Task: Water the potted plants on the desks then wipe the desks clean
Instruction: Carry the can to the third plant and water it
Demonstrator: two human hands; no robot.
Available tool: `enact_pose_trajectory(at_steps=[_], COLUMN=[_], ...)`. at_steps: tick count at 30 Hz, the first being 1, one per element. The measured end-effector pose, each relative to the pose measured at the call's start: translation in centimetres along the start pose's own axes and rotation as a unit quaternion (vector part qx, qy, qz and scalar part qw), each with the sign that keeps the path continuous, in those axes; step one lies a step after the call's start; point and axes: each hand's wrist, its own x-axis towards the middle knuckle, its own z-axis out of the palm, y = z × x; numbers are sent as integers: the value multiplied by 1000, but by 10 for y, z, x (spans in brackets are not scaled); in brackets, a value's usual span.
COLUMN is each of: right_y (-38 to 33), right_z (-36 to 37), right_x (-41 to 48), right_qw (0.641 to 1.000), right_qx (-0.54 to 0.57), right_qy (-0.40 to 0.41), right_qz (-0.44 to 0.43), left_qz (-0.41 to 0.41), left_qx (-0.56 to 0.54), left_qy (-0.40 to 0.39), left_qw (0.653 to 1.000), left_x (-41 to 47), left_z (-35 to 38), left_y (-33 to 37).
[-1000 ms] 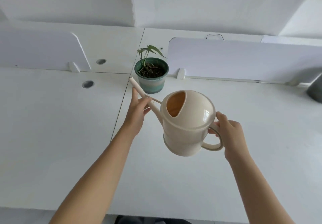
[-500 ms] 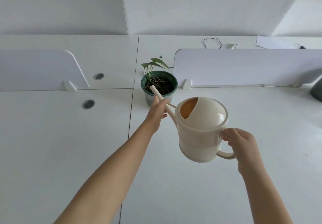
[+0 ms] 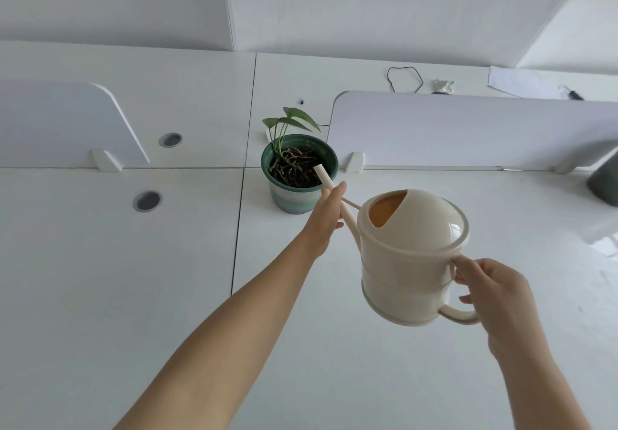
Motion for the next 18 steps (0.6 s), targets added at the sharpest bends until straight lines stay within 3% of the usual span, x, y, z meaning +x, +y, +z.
enact_pose_trajectory(at_steps=[18], right_y=[-26], right_z=[0], right_x=[-1], right_qw=[999], right_qx=[17], right_qy=[-22], right_qz=[-24], left_qz=[18], left_qx=[-30], left_qy=[-3], left_qw=[999], left_x=[11], left_z=[0], left_y=[-1])
